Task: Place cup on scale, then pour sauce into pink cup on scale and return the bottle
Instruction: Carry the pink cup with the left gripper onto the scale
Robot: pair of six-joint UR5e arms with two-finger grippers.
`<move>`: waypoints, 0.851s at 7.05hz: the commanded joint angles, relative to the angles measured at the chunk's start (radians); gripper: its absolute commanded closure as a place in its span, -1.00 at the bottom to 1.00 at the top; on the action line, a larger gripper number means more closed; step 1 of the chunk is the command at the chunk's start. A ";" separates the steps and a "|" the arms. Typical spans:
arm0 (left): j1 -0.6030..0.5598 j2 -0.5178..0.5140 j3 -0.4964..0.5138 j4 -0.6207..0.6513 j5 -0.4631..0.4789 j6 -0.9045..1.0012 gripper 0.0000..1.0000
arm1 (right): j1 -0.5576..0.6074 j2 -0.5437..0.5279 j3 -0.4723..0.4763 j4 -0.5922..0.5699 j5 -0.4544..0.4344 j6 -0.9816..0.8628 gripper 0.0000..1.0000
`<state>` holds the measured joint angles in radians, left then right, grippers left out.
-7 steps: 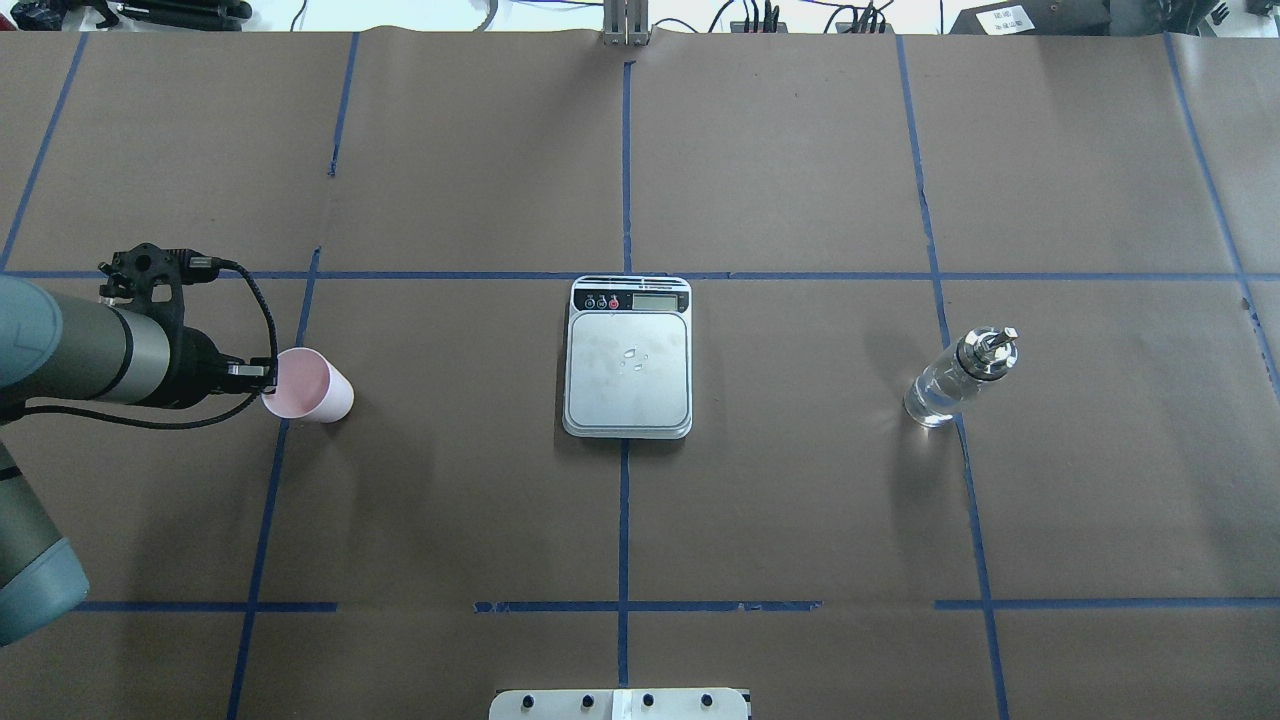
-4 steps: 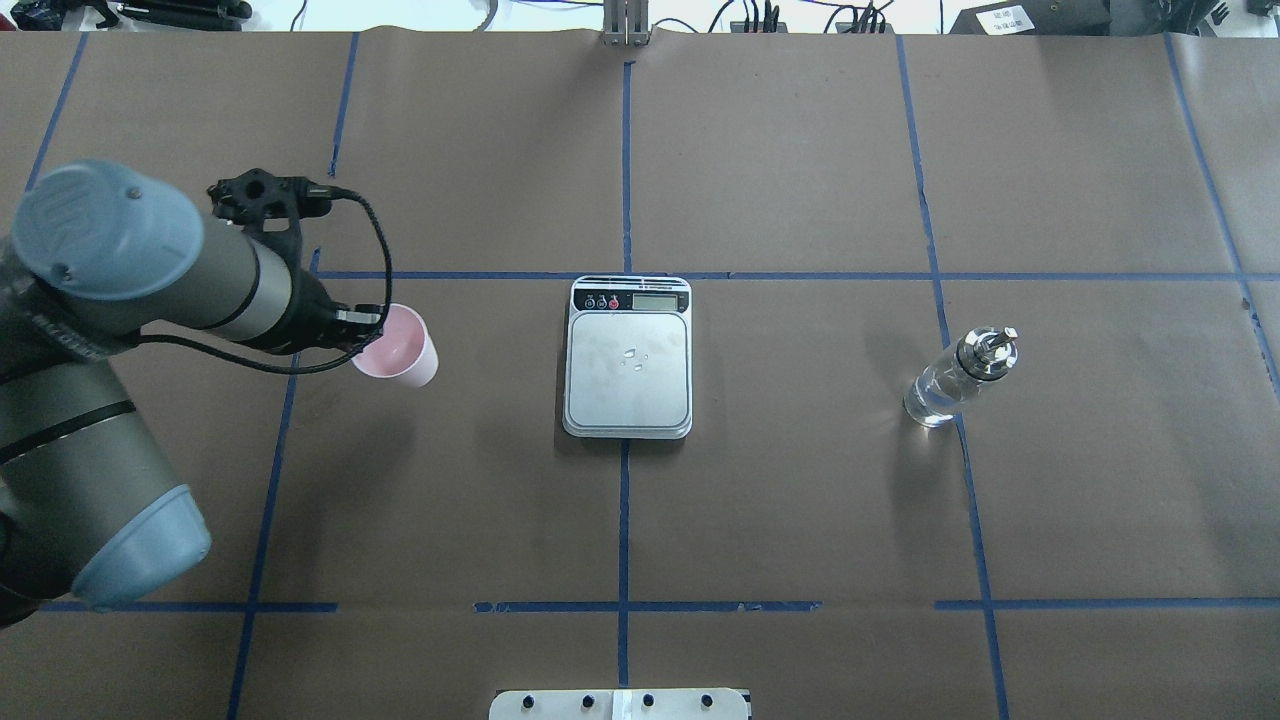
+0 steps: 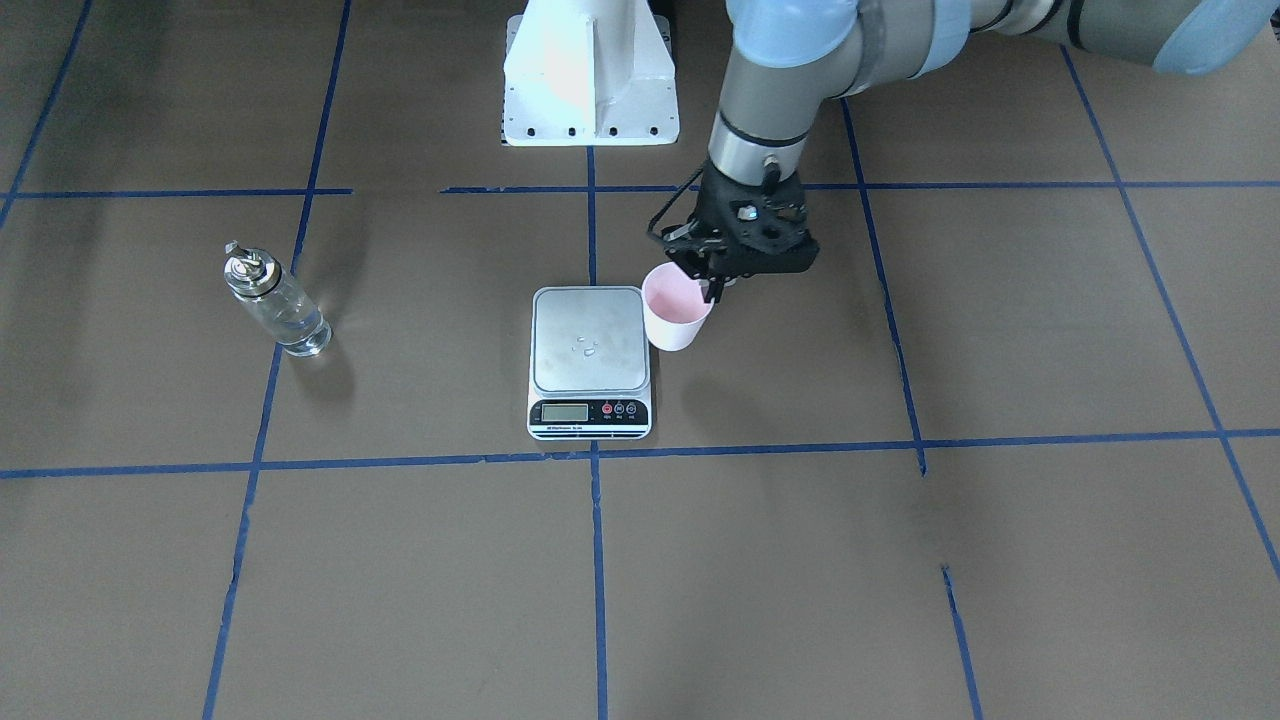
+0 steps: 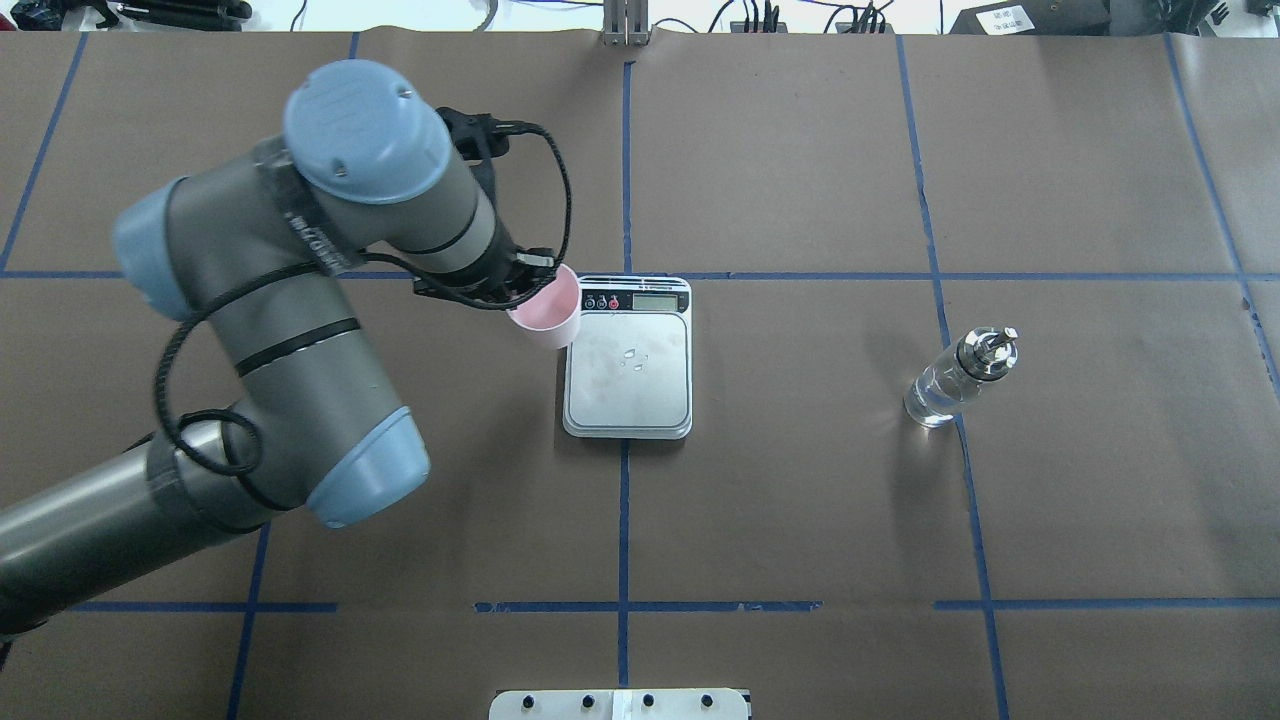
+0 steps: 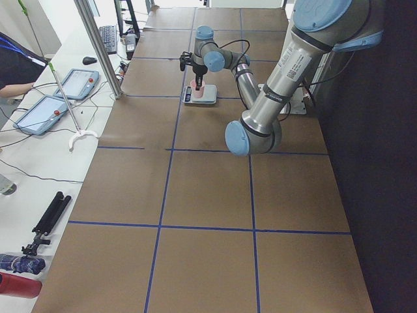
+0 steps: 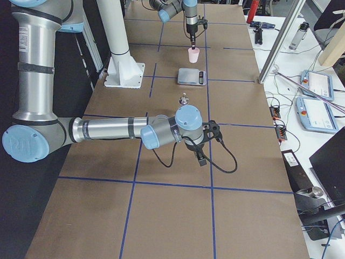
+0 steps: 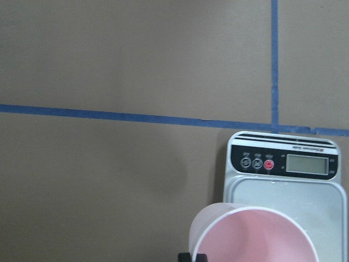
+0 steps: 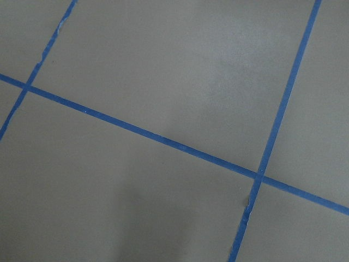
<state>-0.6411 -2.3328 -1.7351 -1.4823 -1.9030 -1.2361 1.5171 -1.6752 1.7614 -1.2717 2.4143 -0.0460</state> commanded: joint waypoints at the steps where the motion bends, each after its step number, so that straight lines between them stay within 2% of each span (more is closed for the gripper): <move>1: 0.026 -0.108 0.152 -0.039 0.005 -0.034 1.00 | 0.000 -0.003 0.001 0.000 0.000 0.000 -1.00; 6: 0.069 -0.112 0.170 -0.049 0.035 -0.029 1.00 | 0.000 -0.003 0.001 0.000 0.000 0.000 -1.00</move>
<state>-0.5785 -2.4462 -1.5664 -1.5287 -1.8715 -1.2680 1.5171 -1.6781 1.7632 -1.2717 2.4145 -0.0457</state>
